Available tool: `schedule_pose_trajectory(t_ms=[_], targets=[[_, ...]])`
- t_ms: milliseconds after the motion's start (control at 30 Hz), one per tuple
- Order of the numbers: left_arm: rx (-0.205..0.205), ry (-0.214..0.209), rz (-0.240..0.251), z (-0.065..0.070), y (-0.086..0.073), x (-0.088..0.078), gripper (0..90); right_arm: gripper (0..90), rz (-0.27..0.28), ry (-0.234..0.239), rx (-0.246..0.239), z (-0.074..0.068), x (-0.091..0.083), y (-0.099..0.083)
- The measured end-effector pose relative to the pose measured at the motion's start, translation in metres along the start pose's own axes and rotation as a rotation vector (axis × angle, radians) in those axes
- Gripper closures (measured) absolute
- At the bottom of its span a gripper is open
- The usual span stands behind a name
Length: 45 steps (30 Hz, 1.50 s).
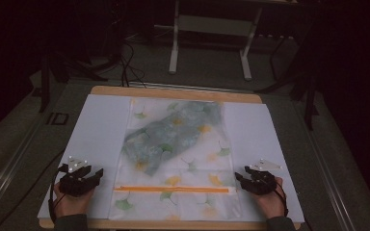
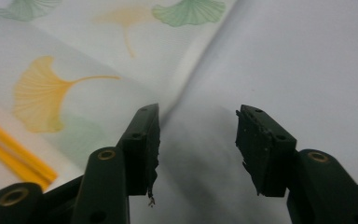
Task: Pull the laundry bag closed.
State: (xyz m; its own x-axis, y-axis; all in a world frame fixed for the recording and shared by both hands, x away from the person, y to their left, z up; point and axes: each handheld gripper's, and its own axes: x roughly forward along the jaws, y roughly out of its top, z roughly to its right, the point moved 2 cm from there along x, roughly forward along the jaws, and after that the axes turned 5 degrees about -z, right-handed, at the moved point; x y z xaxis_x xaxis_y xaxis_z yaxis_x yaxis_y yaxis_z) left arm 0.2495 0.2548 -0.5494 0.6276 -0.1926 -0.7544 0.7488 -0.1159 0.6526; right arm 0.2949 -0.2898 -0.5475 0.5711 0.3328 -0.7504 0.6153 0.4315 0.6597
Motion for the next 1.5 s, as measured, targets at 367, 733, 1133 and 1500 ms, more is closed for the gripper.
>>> schedule_pose_trajectory(t_ms=[367, 733, 1133, 1500], targets=[[0.042, -0.075, -0.015, 0.007, -0.002, -0.002, 51.4, 52.7, 0.008, 0.047, -0.031, -0.008, -0.005, 0.004], [0.07, -0.13, -0.041, 0.014, -0.005, 0.001, 52.0, 52.9, 0.028, 0.139, -0.072, -0.026, 0.002, 0.016], [0.104, -0.167, -0.049, 0.021, -0.007, -0.004, 51.9, 55.1, 0.052, 0.247, -0.187, -0.058, 0.007, 0.051], [0.107, -0.191, -0.052, 0.023, -0.013, -0.012, 51.9, 57.1, 0.042, 0.332, -0.296, -0.098, 0.012, 0.078]])
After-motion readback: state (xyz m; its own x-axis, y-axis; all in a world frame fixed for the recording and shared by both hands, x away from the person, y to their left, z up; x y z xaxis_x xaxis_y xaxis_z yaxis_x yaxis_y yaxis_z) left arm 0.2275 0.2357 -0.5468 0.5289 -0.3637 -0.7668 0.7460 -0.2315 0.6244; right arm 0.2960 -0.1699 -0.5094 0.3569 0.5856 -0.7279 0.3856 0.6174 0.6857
